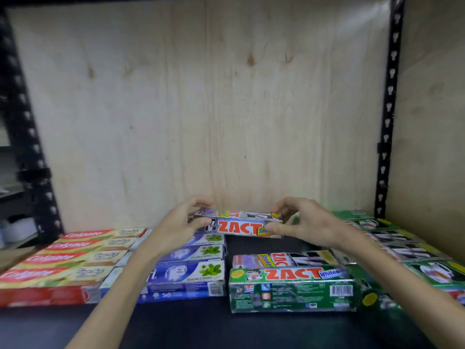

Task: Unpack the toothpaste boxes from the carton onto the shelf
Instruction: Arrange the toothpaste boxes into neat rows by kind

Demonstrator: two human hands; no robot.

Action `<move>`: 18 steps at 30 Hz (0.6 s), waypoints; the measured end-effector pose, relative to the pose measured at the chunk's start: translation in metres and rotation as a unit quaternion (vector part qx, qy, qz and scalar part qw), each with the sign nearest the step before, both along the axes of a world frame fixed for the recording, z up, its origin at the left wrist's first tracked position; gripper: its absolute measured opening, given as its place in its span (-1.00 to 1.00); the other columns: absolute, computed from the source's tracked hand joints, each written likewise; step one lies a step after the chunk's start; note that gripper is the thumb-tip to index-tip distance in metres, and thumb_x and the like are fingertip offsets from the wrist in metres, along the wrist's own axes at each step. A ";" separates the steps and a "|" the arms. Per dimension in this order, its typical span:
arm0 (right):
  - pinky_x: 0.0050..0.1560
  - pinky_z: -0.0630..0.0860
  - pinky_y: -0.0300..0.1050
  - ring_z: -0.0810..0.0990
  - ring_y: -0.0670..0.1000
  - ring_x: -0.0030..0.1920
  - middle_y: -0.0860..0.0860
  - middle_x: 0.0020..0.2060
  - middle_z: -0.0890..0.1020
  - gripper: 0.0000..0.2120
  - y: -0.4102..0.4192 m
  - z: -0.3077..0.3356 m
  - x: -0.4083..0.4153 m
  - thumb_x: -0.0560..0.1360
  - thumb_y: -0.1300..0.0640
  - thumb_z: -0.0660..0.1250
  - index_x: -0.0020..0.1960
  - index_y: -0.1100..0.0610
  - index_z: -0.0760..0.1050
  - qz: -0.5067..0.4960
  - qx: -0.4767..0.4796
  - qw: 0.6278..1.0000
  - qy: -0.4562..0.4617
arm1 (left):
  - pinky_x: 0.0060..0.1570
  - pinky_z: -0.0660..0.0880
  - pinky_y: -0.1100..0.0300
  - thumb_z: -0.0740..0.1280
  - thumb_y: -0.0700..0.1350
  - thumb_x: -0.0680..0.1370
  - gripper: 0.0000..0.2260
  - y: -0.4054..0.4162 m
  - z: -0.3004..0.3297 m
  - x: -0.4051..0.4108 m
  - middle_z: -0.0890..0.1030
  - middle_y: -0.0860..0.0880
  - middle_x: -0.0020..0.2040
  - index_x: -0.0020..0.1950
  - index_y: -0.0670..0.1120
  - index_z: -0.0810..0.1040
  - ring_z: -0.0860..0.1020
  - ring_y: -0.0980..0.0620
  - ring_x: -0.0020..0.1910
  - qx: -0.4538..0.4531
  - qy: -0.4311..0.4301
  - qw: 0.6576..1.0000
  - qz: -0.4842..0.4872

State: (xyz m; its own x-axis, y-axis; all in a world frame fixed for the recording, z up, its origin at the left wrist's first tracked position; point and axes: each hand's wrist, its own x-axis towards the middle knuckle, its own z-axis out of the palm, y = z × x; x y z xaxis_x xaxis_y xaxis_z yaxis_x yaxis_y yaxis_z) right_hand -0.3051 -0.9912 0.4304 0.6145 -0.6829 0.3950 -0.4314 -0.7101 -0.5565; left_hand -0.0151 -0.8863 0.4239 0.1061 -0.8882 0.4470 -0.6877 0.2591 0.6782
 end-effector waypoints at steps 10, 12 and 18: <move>-0.22 0.50 -0.25 0.58 -0.16 -0.26 -0.09 -0.26 0.63 -0.53 0.082 -0.006 0.087 0.27 -0.21 0.61 0.00 0.01 0.55 -0.033 0.000 0.999 0.008 | 0.18 0.40 0.26 0.44 -0.08 0.56 -0.71 0.081 -0.024 0.042 0.52 0.15 0.21 0.25 0.10 0.50 0.51 0.23 0.10 -0.022 -0.077 0.978 0.191; -0.33 0.43 -0.28 0.52 -0.21 -0.38 -0.12 -0.39 0.59 -0.58 0.099 -0.012 0.096 0.27 -0.28 0.58 -0.14 -0.01 0.54 -0.062 -0.007 0.998 0.004 | 0.18 0.42 0.17 0.44 0.02 0.55 -0.75 0.089 -0.029 0.034 0.48 0.15 0.14 0.18 0.12 0.48 0.49 0.15 0.09 -0.069 -0.121 0.960 0.241; -0.07 0.54 -0.02 0.62 -0.01 -0.26 -0.02 -0.38 0.65 -0.20 0.144 -0.016 0.117 0.27 -0.65 0.16 -0.23 0.11 0.60 -0.106 -0.031 0.994 -0.004 | 0.38 0.28 0.06 -0.03 0.40 0.53 -0.53 0.130 -0.041 -0.002 0.52 0.36 0.07 0.14 0.23 0.54 0.38 0.30 0.17 -0.044 -0.153 0.967 0.197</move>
